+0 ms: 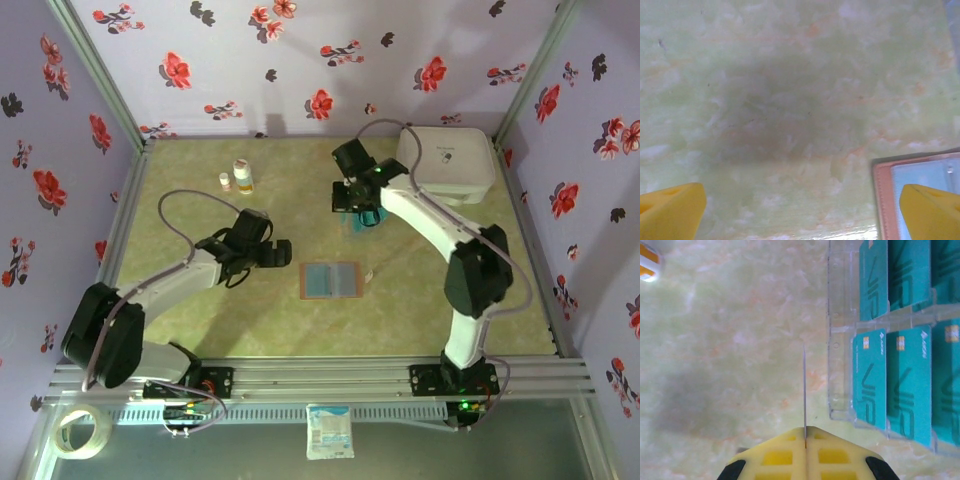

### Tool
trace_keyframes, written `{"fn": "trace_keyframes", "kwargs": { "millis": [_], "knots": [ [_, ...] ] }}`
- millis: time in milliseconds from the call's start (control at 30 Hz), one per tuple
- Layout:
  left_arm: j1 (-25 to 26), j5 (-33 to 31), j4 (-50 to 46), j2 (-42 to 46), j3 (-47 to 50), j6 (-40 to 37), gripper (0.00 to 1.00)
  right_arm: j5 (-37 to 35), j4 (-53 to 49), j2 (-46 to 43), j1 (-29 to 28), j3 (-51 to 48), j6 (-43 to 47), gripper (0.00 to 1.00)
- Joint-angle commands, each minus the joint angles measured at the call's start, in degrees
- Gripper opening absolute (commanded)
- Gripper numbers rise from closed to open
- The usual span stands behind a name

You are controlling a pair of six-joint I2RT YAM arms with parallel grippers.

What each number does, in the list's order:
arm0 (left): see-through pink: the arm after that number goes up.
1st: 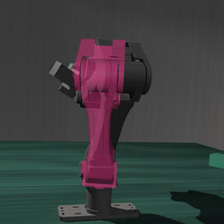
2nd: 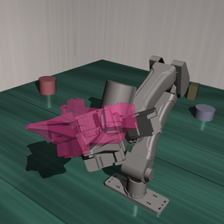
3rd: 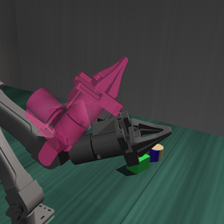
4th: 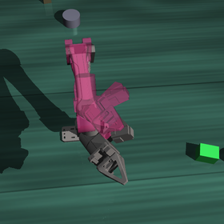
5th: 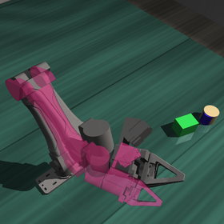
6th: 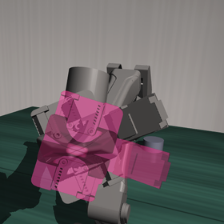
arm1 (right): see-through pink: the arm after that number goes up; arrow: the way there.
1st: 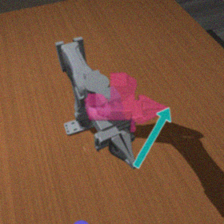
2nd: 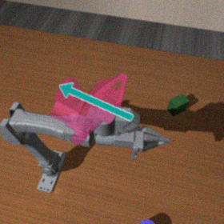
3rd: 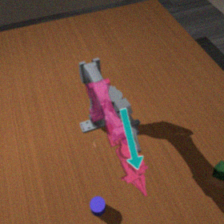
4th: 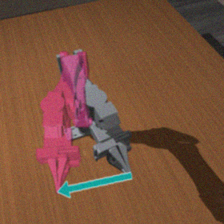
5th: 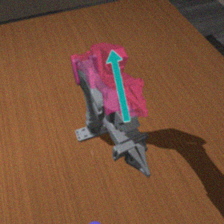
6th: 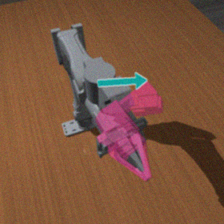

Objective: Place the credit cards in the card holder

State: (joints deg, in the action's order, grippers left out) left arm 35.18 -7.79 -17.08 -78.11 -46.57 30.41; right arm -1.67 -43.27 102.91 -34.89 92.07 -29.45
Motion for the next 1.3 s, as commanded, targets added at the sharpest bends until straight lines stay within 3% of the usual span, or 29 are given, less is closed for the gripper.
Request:
{"fn": "trace_keyframes", "kwargs": {
  "millis": [0,267,733,1000,1267],
  "knots": [
    [-0.2,2.1,-2.2,0.7,-1.8,-2.8,1.0,2.4,7.6,-5.0,-0.7,-7.0,-3.9,0.0],
    [0.0,1.5,-10.7,-3.4,-6.6,0.2,1.0,10.9,25.5,-16.2,-1.3,-27.7,-10.3,0.0],
    [7.1,2.9,-4.5,-3.6,-2.4,-1.2,1.0,17.1,58.4,-30.6,-3.2,-61.7,-17.4,0.0],
    [9.7,1.1,-2.8,-8.1,-2.3,-1.9,1.0,18.9,72.0,-28.5,-3.2,-69.8,-19.5,0.0],
    [11.3,-1.0,-0.9,-11.3,-2.6,-2.3,1.0,18.1,75.1,-28.8,-3.2,-72.5,-19.7,0.0]
  ]
}}
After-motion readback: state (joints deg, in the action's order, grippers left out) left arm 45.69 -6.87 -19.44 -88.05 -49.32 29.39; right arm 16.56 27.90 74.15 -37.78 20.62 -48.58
